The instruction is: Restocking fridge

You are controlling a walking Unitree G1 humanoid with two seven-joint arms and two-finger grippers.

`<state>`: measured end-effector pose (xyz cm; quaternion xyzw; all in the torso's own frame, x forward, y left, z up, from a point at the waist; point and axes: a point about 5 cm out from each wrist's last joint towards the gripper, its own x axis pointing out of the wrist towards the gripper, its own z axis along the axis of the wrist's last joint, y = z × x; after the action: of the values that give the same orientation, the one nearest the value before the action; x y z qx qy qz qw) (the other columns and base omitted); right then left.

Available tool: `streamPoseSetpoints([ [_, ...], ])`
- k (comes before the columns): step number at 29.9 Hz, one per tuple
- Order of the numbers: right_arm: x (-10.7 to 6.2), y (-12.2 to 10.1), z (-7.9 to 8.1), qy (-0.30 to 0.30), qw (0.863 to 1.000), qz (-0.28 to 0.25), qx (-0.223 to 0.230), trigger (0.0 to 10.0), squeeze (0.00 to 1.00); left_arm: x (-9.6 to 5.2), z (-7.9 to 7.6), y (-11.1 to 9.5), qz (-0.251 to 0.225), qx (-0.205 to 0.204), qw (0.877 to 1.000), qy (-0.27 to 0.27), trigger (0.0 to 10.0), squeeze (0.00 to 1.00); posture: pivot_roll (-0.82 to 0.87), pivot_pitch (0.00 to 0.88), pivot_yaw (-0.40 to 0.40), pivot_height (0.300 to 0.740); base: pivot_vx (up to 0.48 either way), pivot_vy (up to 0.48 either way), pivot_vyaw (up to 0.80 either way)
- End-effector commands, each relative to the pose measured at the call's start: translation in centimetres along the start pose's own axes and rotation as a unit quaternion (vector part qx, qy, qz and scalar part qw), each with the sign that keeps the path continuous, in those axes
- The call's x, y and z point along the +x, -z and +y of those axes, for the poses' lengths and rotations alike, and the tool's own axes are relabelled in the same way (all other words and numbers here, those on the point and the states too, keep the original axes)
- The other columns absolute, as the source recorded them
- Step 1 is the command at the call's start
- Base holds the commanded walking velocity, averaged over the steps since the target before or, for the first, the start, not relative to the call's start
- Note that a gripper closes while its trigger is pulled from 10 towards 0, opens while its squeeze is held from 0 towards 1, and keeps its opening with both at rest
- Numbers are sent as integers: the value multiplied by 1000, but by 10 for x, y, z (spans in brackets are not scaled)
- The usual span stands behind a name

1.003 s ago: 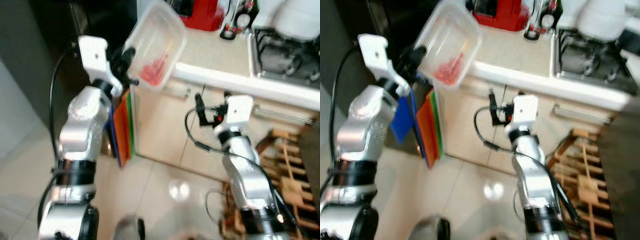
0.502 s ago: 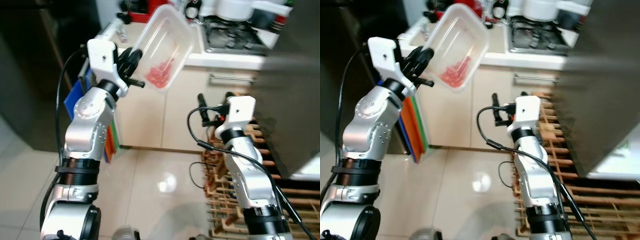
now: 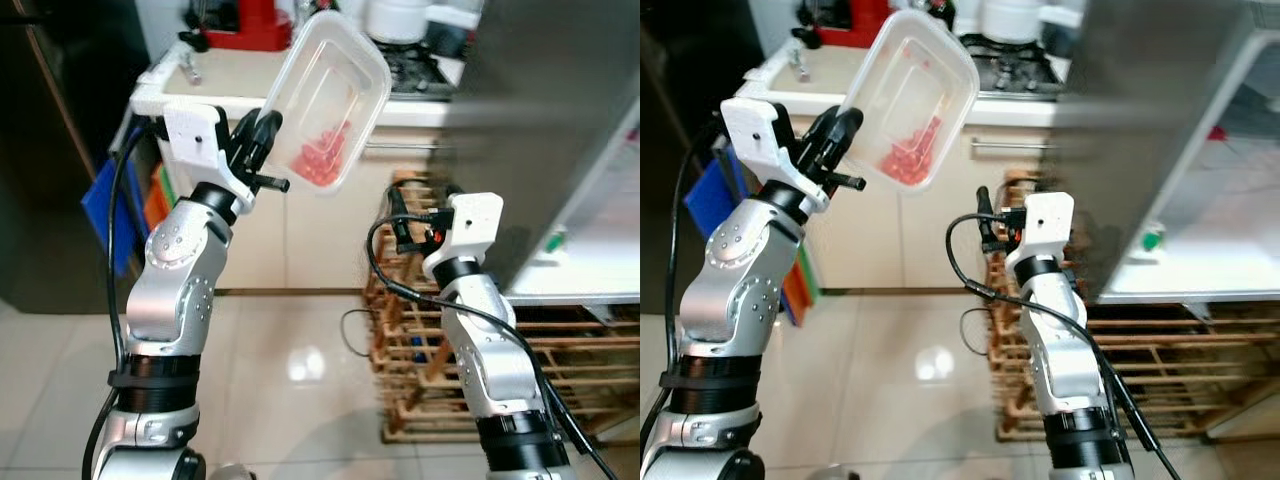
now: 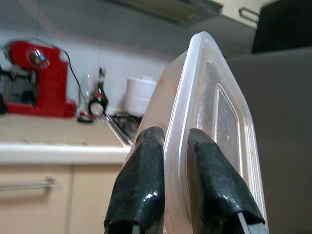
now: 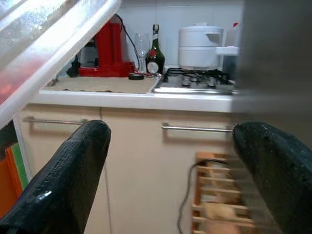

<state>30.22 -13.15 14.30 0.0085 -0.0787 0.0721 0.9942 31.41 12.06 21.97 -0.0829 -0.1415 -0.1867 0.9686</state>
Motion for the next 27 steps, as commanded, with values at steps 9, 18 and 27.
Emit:
streamPoseSetpoints([
  [9, 3, 1, -1, -8, 1000, 2, -5, 10000, 0, -2, -12, -13, -26, 5, 1000, 7, 10000, 0, 20, 0, -32, 740, 0, -427, 0],
  [18, 3, 2, 0, -10, 1000, 5, -5, 10000, 0, 3, -7, -11, -13, 49, 999, -15, 10000, 0, 16, 0, -27, 740, 0, 0, 0],
  [27, 1, 2, -3, -7, 1000, 7, -5, 10000, 0, 5, -6, -3, 4, 46, 999, -16, 10000, 0, 2, 0, -29, 740, 0, 0, 0],
])
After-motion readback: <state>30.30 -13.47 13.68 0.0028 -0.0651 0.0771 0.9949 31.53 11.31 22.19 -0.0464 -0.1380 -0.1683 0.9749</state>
